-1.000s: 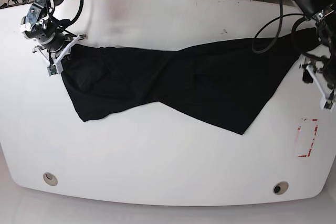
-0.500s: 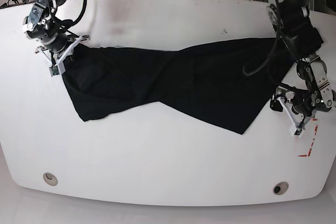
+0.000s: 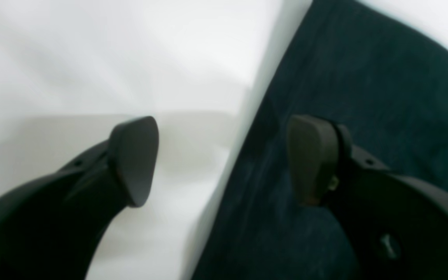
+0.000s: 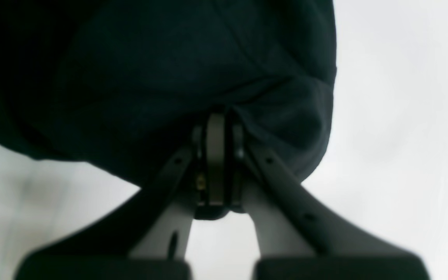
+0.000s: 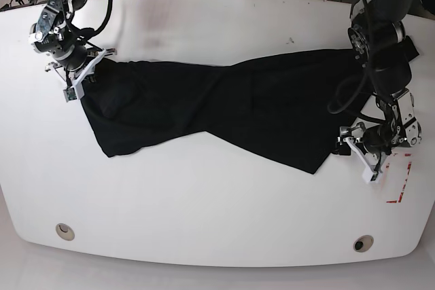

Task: Fold the T-shirt properly
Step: 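Release the shirt with the left gripper and regrasp it nearer the middle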

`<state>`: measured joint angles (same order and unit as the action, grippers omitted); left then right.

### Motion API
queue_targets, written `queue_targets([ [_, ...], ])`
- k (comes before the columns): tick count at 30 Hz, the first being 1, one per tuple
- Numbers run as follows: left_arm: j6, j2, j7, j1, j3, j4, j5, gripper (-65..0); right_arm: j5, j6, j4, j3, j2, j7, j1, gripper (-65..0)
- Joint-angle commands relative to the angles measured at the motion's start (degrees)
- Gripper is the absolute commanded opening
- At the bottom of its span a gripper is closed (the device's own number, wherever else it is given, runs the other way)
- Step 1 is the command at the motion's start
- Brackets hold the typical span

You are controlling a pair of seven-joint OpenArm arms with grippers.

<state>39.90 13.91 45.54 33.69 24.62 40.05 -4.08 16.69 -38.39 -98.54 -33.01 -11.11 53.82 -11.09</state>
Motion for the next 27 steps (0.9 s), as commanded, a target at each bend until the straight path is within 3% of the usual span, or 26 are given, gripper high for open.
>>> queue_targets([
  [1,0.1,-1.5,-0.7,1.8,-0.1,-0.7,-0.1,-17.1,0.7,0.2,-1.1,-0.3,-0.7,-1.1,0.4,-65.0],
  [12,0.1,-6.0,-0.7,1.9,-4.9,-0.6,-0.4,-17.2,0.7,0.2,-1.1,-0.3,-0.7,-1.1,0.4,-65.0],
  [20,0.1,-6.6,-0.8,1.9,-4.8,-0.6,-0.4,-17.5,0.7,0.2,-1.1,-0.3,-0.7,-1.1,0.4,-65.0],
  [23,0.1,-6.6,-0.9,1.9,-4.8,-0.6,-0.4,-23.9,0.7,0.2,-1.1,-0.3,-0.7,-1.1,0.4,-65.0],
  [27,0.1,-6.6,-0.9,1.9,-4.9,-0.6,-0.3,-42.8,0.7,0.2,-1.1,-0.3,-0.7,-1.1,0.4,-65.0],
])
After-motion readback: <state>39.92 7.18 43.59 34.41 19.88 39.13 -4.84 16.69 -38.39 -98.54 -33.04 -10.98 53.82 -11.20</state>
